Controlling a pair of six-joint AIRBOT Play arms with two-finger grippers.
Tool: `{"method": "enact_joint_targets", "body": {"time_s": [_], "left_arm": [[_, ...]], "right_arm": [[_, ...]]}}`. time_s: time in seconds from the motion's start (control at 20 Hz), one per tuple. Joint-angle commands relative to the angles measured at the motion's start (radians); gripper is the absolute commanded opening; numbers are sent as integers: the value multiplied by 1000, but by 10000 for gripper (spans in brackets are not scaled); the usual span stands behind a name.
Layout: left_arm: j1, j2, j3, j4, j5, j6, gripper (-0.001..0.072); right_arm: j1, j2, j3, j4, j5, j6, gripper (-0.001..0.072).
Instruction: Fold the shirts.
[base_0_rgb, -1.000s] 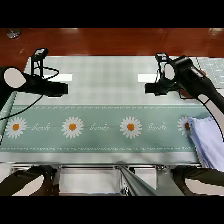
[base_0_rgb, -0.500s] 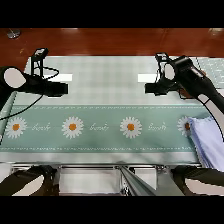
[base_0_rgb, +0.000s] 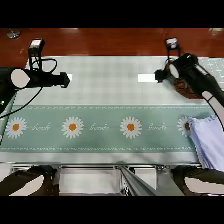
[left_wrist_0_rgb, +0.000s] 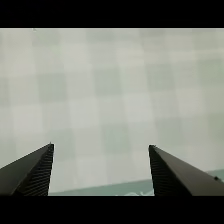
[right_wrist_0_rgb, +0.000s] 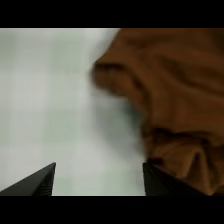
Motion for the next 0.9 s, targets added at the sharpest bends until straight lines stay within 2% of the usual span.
{"method": "enact_joint_targets", "body": {"time_s": [0.0,0.15,0.25,0.3,0.4,0.5,0.55,0.6,0.65,0.75,0.85], "left_arm": [[29,-13,0,86,98,-6,703],[45,-17,0,86,60,-10,703],[46,-22,-1,85,57,-13,704],[43,-28,-1,85,56,-29,703],[32,-43,-2,84,50,-131,703],[21,-60,1,46,-29,-234,703],[23,-60,2,-3,-103,-267,703],[23,-53,2,-30,-171,-261,703],[23,-38,3,-31,-235,-220,703],[54,36,3,-23,-325,-130,703],[106,162,2,-23,-370,-104,703]], "right_arm": [[-206,-61,56,-115,-147,167,626],[-379,-148,58,-65,-232,166,626],[-459,-219,86,65,-214,137,626],[-489,-260,113,192,-188,57,626],[-516,-333,172,459,-106,-161,626],[-514,-383,232,584,18,-298,624],[-511,-397,259,608,88,-337,579],[-511,-397,275,632,143,-356,351],[-512,-393,295,669,209,-380,33],[-510,-354,357,735,330,-444,31],[-494,-227,384,742,318,-462,31]]}}
